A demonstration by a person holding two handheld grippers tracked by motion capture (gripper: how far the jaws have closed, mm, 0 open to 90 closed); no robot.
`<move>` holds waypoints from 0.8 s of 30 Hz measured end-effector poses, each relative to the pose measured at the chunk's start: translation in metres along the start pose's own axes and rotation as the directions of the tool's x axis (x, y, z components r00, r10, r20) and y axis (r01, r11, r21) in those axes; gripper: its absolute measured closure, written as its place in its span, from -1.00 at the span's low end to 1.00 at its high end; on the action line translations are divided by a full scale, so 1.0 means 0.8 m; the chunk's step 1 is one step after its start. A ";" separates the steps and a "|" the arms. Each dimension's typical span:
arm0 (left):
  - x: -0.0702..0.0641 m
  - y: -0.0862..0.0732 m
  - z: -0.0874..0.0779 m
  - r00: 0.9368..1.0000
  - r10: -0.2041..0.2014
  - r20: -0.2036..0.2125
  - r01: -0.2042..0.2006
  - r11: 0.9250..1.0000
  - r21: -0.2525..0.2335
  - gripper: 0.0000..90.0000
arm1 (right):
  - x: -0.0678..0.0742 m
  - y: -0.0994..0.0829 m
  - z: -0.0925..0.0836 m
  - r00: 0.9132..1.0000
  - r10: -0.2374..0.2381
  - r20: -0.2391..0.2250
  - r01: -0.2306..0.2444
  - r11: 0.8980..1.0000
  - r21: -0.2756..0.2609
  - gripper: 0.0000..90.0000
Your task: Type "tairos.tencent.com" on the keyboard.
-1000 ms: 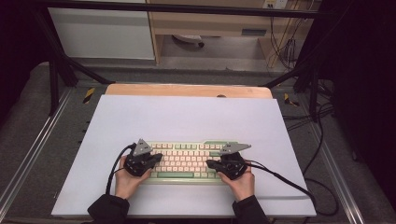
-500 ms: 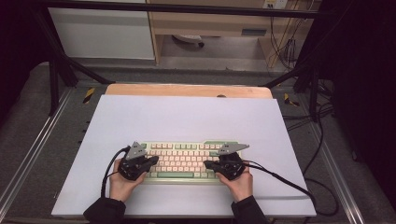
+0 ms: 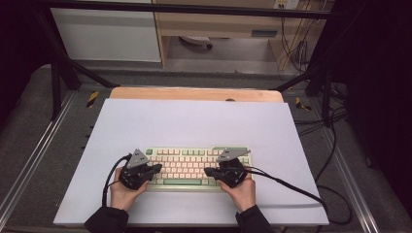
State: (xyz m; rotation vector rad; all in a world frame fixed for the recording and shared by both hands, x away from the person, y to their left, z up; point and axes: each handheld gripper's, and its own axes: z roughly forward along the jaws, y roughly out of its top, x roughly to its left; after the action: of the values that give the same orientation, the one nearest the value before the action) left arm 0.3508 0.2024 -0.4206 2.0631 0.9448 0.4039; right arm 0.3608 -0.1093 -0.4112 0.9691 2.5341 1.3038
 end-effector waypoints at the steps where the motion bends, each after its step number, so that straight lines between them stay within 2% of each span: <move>1: 0.000 0.000 -0.001 1.000 0.001 0.001 -0.001 1.000 0.000 1.00 | 0.002 0.001 0.002 1.000 0.002 -0.005 -0.002 1.000 -0.003 1.00; 11: 0.002 -0.002 -0.001 1.000 -0.001 0.001 0.001 1.000 0.000 1.00 | 0.020 0.011 0.035 0.999 -0.014 -0.037 0.014 1.000 0.008 1.00; 24: 0.003 -0.002 -0.001 1.000 -0.002 -0.001 0.002 1.000 -0.002 1.00 | 0.029 0.019 0.061 0.999 -0.021 -0.048 0.022 0.999 0.025 1.00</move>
State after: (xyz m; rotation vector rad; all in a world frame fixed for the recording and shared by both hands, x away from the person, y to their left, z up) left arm 0.3513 0.2050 -0.4213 2.0602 0.9465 0.4042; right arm 0.3691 -0.0558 -0.4261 0.9235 2.5956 1.3078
